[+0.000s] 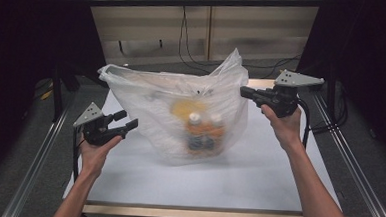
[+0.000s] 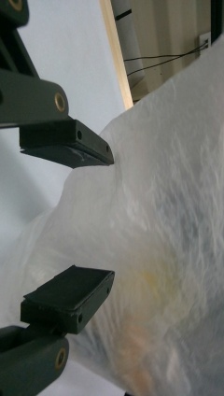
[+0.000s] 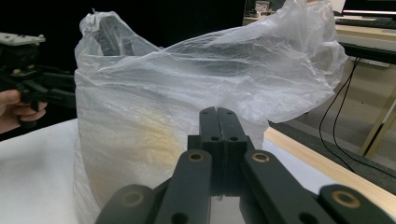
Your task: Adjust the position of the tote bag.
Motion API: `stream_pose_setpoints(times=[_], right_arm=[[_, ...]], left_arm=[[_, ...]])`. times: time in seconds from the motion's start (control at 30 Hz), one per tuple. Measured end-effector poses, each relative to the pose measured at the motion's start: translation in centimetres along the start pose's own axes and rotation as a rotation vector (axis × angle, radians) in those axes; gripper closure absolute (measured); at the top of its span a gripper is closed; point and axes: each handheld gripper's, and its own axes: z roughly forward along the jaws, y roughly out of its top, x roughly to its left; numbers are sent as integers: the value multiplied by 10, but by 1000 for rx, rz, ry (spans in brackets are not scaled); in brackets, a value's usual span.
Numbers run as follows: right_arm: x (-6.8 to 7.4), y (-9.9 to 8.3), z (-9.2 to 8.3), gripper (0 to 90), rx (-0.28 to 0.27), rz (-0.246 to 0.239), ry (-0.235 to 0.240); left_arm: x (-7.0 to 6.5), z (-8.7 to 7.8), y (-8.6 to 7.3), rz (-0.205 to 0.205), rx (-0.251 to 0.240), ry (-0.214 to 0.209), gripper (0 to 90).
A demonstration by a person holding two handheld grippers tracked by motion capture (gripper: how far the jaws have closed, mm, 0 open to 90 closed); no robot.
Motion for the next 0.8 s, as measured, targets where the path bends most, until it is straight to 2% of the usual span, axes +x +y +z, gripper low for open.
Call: stream_pose_setpoints(times=[0.07, 0.1, 0.13, 0.2, 0.27, 0.4, 0.43, 0.5, 0.57, 0.6, 0.63, 0.67, 0.7, 0.8], right_arm=[[1, 0, -4, 900, -5, -4, -1], [2, 0, -6, 900, -7, -7, -6], [2, 0, -8, 900, -13, -7, -2], [2, -1, -12, 900, -21, -6, -6], [2, -4, -16, 900, -22, -5, -11], [2, -9, -20, 900, -31, 2, -5], [2, -9, -22, 900, -34, 3, -7], [2, -9, -24, 900, -37, 2, -13], [2, -8, -26, 900, -42, -3, -10], [3, -7, -27, 900, -42, -5, -13], [4, -7, -29, 900, -47, -4, -12], [5, -7, -31, 900, -51, -8, -11], [6, -6, -33, 900, -53, -8, -10], [9, -9, -37, 900, -42, -15, -9]], left_arm=[[5, 4, 3, -26, -14, -24, 363], [6, 5, 5, -36, -23, -26, 362], [6, 5, 7, -33, -31, -3, 362], [9, 7, 8, -55, -45, -20, 362], [13, 11, 8, -56, -26, -9, 340], [20, 17, 8, -67, -29, -32, 330], [19, 17, 10, -70, -35, -28, 369], [18, 17, 13, -43, -43, -68, 486], [13, 17, 16, -25, -35, -103, 666], [9, 16, 18, -1, -27, -98, 730], [7, 15, 19, 26, -23, -116, 806], [4, 14, 21, 29, -25, -126, 864], [1, 13, 22, 33, -30, -129, 900], [-6, 9, 25, 57, -25, -152, 900]])
